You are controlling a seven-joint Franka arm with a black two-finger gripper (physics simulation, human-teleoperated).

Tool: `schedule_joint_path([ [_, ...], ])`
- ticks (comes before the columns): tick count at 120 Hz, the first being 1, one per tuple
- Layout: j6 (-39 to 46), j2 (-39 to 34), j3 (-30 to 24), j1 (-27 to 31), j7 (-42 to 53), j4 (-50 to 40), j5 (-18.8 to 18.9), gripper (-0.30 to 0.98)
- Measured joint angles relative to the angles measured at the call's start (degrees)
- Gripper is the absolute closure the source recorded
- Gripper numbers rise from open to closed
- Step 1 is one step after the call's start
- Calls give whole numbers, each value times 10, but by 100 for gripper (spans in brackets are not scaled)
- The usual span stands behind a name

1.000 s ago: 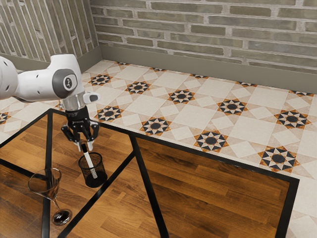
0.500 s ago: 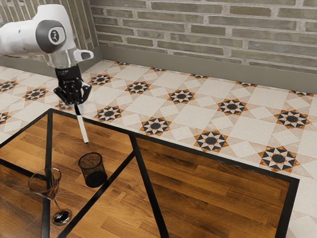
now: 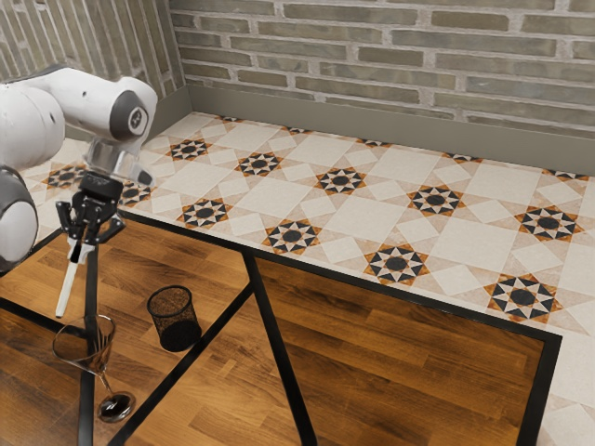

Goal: Take the marker out of the pen holder and place it to the left of the pen holder.

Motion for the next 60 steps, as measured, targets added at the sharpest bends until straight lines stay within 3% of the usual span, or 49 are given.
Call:
schedule_joint_path([
  [21, -49, 101, 1, 0, 2, 15, 30, 79],
  [56, -74, 161, 1, 4, 6, 60, 40, 78],
  [60, -76, 163, 1, 7, 7, 62, 39, 71],
])
